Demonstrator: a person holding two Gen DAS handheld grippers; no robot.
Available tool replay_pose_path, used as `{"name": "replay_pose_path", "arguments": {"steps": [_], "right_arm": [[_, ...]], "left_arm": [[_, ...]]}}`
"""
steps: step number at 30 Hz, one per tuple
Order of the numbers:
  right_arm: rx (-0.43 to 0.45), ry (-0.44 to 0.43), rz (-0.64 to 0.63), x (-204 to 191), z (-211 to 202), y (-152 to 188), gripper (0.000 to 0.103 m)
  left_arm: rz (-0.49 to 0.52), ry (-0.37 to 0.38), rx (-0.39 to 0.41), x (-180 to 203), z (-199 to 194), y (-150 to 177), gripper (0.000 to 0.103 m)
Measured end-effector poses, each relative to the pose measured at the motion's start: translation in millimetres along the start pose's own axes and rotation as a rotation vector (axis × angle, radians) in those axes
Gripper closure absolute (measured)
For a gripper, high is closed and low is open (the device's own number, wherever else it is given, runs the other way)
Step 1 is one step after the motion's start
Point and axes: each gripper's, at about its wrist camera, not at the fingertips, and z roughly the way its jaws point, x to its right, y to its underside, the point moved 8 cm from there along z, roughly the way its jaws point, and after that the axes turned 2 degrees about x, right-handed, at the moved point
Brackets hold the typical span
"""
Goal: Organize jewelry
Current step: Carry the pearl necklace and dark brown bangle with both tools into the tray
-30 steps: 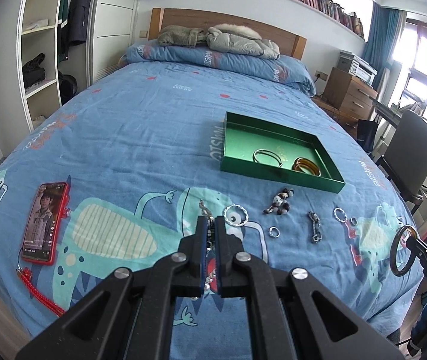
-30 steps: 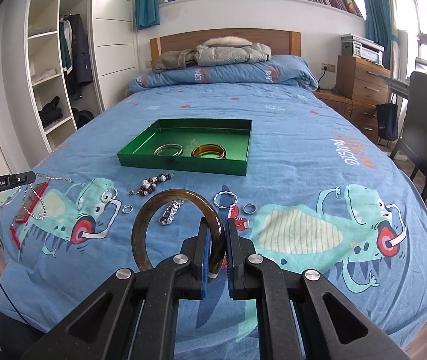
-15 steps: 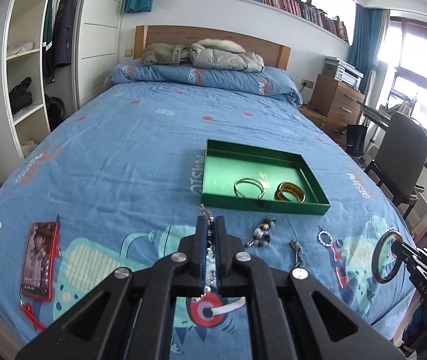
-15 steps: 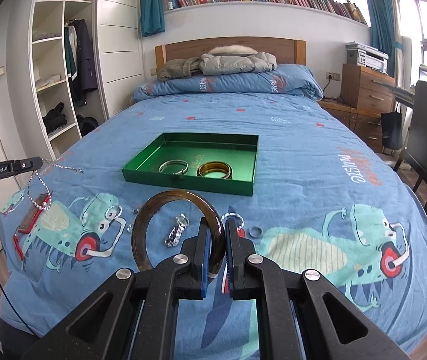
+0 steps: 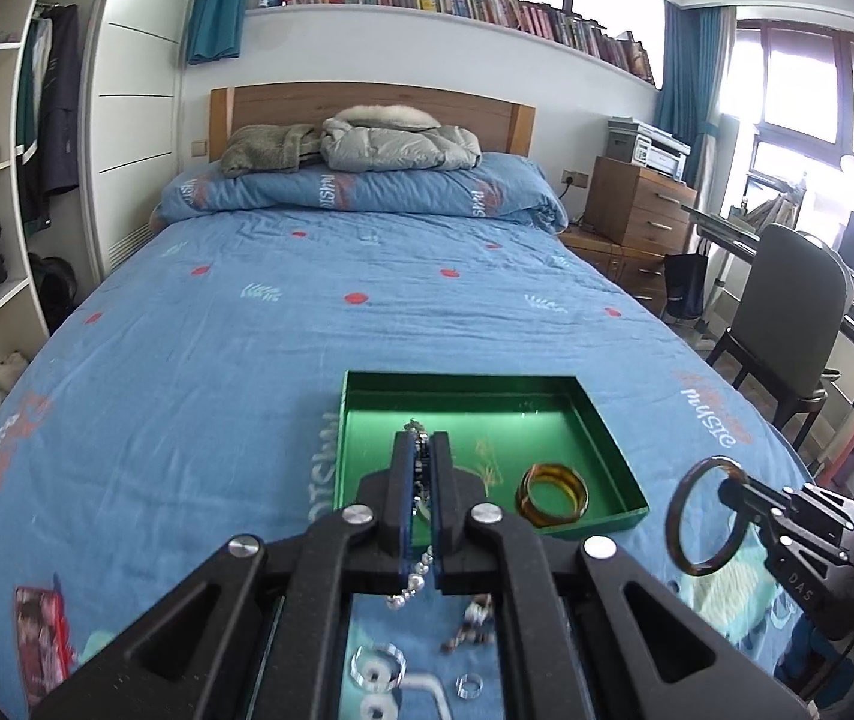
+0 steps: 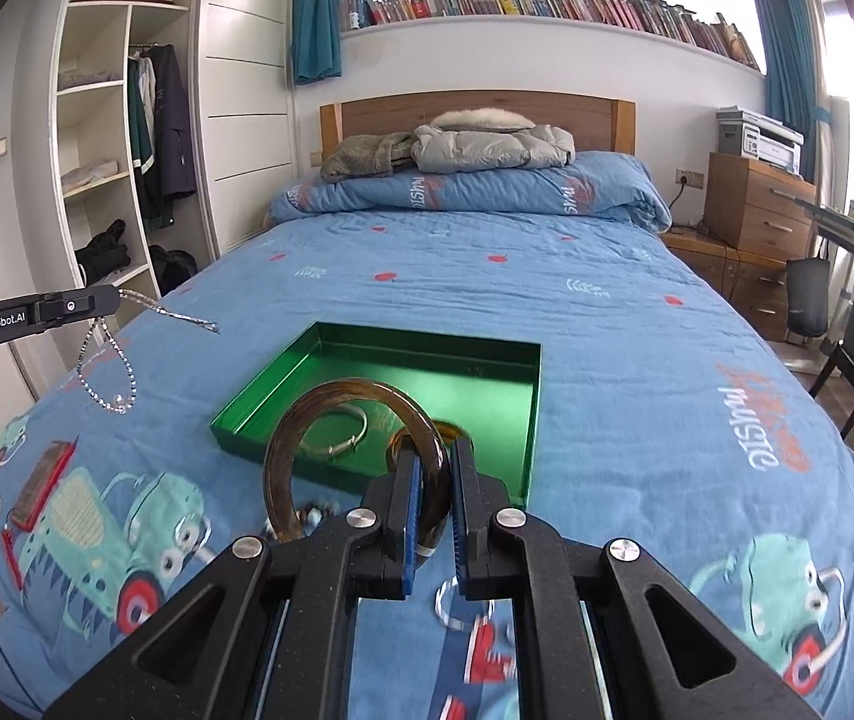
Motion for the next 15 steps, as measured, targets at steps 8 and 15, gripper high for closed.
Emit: {"name": "replay_pose_path", "arguments": {"steps": [8,15], "right_arm": [[-0.035,0.002,0.047,20,89,-35,0.094],[-0.088,0.011,0.096,39,153,-40,0.094]], "left_arm": [[0.017,0.039,-0.041,8,87,-35,0.099],[0.017,0.061,-0.077,19,147,-42,0.099]]}}
